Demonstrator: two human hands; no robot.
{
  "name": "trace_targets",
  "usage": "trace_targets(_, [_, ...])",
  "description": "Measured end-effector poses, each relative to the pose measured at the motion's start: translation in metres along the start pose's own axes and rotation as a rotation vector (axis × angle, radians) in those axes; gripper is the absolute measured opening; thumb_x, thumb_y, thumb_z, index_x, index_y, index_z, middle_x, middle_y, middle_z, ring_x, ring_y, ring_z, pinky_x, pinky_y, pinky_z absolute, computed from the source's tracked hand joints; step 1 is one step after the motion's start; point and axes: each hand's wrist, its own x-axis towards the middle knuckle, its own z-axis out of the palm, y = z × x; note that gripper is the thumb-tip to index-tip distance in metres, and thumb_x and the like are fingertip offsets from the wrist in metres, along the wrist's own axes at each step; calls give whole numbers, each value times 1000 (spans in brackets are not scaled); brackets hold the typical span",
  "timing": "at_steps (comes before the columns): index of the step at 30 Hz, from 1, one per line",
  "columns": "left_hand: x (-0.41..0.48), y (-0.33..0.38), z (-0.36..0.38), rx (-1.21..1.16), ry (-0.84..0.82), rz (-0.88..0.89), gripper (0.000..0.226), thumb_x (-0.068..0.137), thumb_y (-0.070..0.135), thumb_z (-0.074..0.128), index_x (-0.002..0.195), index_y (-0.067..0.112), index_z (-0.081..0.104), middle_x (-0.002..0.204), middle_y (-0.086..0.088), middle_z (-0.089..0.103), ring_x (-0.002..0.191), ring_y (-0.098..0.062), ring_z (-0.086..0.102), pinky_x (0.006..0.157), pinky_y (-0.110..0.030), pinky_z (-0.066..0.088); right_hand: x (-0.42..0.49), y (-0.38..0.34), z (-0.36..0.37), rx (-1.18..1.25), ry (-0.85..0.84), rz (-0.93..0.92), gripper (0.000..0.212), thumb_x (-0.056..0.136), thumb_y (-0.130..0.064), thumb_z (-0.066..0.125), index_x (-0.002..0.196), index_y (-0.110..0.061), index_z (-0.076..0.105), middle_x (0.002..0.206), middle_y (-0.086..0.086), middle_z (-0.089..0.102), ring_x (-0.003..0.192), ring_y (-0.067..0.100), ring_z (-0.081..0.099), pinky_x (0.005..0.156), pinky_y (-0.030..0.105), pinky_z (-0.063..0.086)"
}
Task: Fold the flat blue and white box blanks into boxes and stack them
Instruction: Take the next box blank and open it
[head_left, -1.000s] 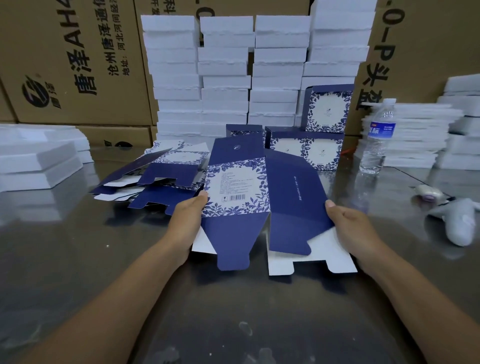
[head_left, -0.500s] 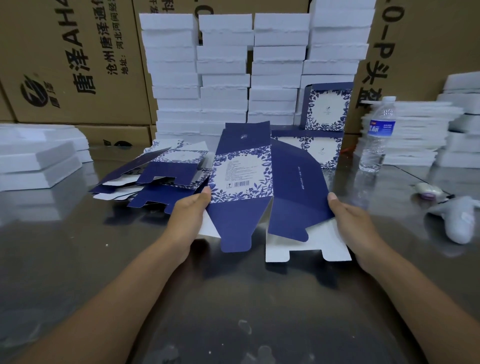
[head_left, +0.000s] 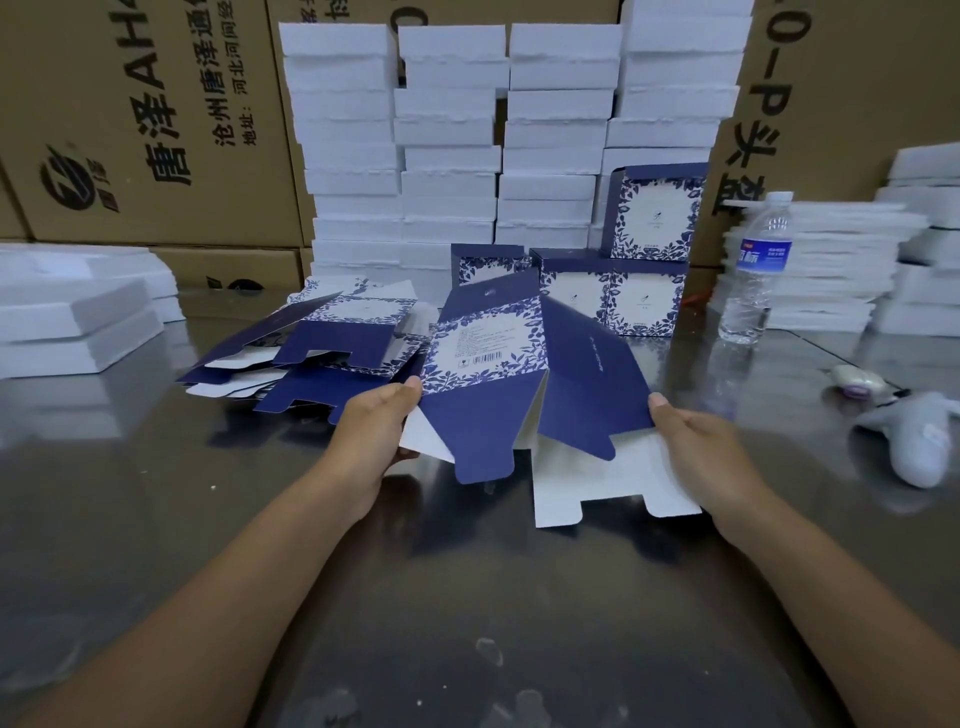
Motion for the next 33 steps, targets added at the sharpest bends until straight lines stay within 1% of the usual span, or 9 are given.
trace_targets(5, [2, -2, -2, 29, 1, -1, 31, 97, 29, 50, 71, 15, 58, 70, -4, 60, 63, -18, 52, 58, -25, 43, -3, 5, 7, -189, 51, -186, 28, 92, -37, 52, 109, -15, 55, 92, -4, 57, 90, 19, 56, 82, 35, 43])
trace_targets(8, [0, 0, -1, 2, 12, -13, 27, 97, 30, 50, 77, 13, 58, 71, -9, 56, 60, -21, 50, 55, -24, 47, -8, 4, 10, -135, -122, -237, 50, 79, -60, 48, 120, -31, 51, 113, -11, 55, 104, 9, 55, 94, 30, 42])
trace_targets(12, [-6, 5, 6, -127, -101, -69, 41, 98, 44, 41, 104, 11, 65, 100, -11, 70, 87, -26, 65, 79, -36, 52, -15, 2, 12, -181, -320, -312, 87, 56, -80, 49, 131, -35, 45, 128, -14, 51, 118, 3, 48, 99, 25, 39])
trace_targets(16, [-8, 3, 17, -119, -229, -1, 44, 99, 49, 29, 84, 28, 65, 86, 8, 73, 91, -12, 63, 91, -37, 43, -20, -6, 12, -165, -334, -355, 109, 48, -80, 63, 141, -37, 28, 133, -25, 40, 118, -6, 44, 87, 10, 36])
trace_targets(19, [-10, -3, 22, 47, -327, 132, 26, 103, 31, 33, 105, 39, 58, 114, 18, 64, 111, -3, 57, 94, -30, 43, -20, -9, 15, -33, -219, -344, 87, 60, -66, 64, 135, -33, 34, 122, -29, 46, 105, -11, 51, 80, 14, 43])
trace_targets(22, [-11, -9, 16, 261, -502, 277, 73, 89, -15, 39, 126, 48, 38, 134, 23, 46, 123, 10, 43, 93, -14, 40, -15, -11, 17, 122, -64, -300, 30, 88, -40, 57, 115, -38, 44, 100, -20, 59, 71, -6, 62, 60, 31, 53])
trace_targets(24, [-11, -12, 13, 417, -563, 322, 90, 83, -14, 41, 134, 59, 26, 144, 26, 35, 132, 10, 33, 89, -12, 40, -13, -11, 16, 174, -33, -272, 11, 92, -40, 51, 101, -45, 46, 91, -16, 62, 70, 5, 63, 61, 37, 55])
trace_targets(30, [-9, -11, 9, 430, -548, 290, 92, 87, -12, 50, 140, 54, 14, 153, 13, 26, 138, -4, 29, 103, -25, 32, -6, -4, 19, 203, -17, -217, 16, 101, -28, 38, 110, -37, 48, 97, -7, 60, 75, 17, 62, 63, 30, 52])
trace_targets(33, [-8, -14, 9, 435, -550, 274, 92, 87, -6, 59, 146, 44, 9, 154, 10, 25, 139, -6, 28, 85, -1, 38, -5, -4, 20, 223, -17, -192, 21, 101, -25, 37, 100, -38, 53, 94, -8, 60, 74, 18, 62, 63, 30, 51])
